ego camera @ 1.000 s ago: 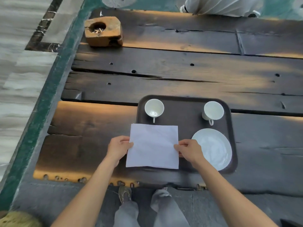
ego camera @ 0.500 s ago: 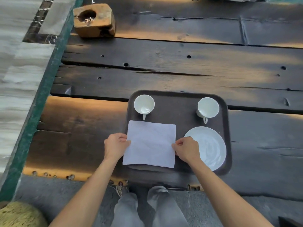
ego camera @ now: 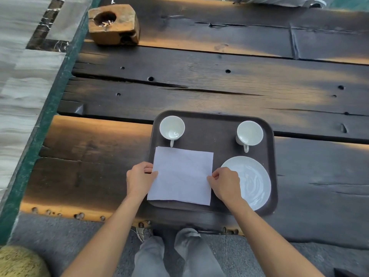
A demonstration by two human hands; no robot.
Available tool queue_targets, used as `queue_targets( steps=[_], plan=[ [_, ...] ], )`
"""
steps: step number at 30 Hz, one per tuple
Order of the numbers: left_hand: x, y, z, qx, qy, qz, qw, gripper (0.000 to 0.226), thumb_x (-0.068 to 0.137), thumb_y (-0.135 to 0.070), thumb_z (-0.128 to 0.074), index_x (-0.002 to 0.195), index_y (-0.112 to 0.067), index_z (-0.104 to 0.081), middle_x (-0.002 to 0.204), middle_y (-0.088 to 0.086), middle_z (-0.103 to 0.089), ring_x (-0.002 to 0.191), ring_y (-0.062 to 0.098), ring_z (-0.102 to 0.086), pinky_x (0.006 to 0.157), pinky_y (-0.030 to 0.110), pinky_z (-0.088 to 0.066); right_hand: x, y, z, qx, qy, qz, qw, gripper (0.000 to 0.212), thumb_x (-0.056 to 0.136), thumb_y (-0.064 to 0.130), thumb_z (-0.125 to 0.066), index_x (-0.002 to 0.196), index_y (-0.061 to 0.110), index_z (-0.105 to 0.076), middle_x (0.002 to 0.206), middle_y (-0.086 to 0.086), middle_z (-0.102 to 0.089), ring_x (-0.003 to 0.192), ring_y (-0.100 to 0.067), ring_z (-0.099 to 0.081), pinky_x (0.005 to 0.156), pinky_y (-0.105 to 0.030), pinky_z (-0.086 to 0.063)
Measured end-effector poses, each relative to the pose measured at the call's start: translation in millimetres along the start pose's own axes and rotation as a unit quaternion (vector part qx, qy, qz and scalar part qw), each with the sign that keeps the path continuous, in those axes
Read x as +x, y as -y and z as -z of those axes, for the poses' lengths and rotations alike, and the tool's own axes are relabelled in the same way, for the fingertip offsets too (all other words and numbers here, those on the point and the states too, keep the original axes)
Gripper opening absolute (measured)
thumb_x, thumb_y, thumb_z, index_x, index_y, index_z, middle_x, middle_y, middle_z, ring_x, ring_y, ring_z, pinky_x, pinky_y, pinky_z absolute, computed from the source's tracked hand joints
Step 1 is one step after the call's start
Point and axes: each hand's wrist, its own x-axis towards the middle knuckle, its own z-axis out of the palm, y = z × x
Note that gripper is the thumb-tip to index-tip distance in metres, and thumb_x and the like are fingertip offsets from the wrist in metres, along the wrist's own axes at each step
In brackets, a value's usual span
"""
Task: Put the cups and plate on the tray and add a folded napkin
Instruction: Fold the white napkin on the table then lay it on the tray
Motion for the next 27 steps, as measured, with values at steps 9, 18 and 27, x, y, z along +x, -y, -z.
queue_targets(
  steps=[9,18,27],
  plan=[
    [-14.3,23.8,5.8,0.325,0.131,-0.280,0.894,0.086,0.089,-0.050,-0.070,0.160,-0.032,-0.026,0.170,-0.003,-0.019,0.154,0.022,-0.019,0.123,0.043,-0.022,-10.8,-5.0,-12.7,-0.090,0.010,0.202,0.975,0.047,0.085,0.035,-0.072,0.127,0.016,-0.063,0.127,-0.005,-0.065,0.116,-0.029,-0.059,0.101,-0.039,-0.045],
    [0.3,32.6,3.5,0.459,0.156,-0.319,0.815,0.092,0.089,-0.072,-0.051,0.161,-0.040,-0.005,0.172,0.000,0.006,0.158,0.020,0.006,0.120,0.065,0.013,-2.8,-6.2,-34.2,-0.306,0.118,0.282,0.901,0.103,0.084,0.063,-0.065,0.161,0.027,-0.007,0.170,-0.006,0.007,0.157,-0.025,0.007,0.121,-0.053,0.014],
    [4.4,34.2,7.7,0.422,0.169,-0.327,0.828,0.092,0.087,-0.075,-0.051,0.161,-0.041,-0.008,0.172,-0.002,0.004,0.158,0.016,0.003,0.121,0.060,0.011,-2.8,-10.1,-36.3,-0.291,0.107,0.272,0.911,0.102,0.082,0.064,-0.066,0.161,0.031,-0.010,0.170,-0.001,0.007,0.157,-0.021,0.005,0.120,-0.052,0.015]
  ],
)
